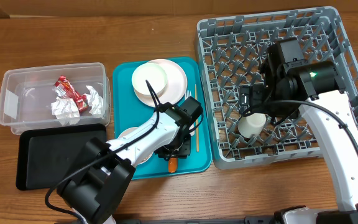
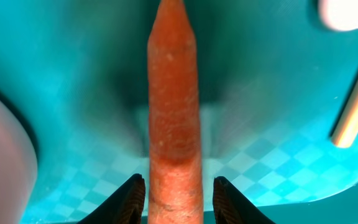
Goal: Sort waste into correct bins and load items into the dishwasher
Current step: 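Lower the left gripper and close it around the carrot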
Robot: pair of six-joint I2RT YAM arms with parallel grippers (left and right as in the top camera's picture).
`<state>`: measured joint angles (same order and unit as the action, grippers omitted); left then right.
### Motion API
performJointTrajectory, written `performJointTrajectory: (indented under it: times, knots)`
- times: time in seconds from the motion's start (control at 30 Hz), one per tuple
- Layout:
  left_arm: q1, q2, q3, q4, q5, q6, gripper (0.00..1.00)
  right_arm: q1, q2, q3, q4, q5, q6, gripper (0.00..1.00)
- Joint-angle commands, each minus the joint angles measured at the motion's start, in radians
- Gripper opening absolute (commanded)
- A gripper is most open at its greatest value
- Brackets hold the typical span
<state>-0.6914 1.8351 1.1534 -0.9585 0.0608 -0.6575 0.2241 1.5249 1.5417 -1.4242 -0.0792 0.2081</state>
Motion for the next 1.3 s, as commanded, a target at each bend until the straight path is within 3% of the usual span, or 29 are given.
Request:
performJointTrajectory:
  times: [0.0,0.57,0.63,1.27]
  knots:
    - [0.004,0.009,-0.008,-0.013,0.012,0.006,0.39,0.003,-0.011,0.02,0.005,-0.005,-0.006,1.0]
    - [0.002,0.009,-0.009,-0.034,0.055,0.005,0.48,0.003,-0.011,0.02,0.005,-0.005,-0.006,1.0]
    - [0.002,0.009,-0.013,-0.023,0.035,0.005,0.43,0.003,-0.011,0.02,0.005,-0.005,-0.006,1.0]
    - [0.004,0.009,-0.039,0.006,0.044,0.007,0.44,0.003,-0.011,0.02,0.005,-0.005,-0.006,1.0]
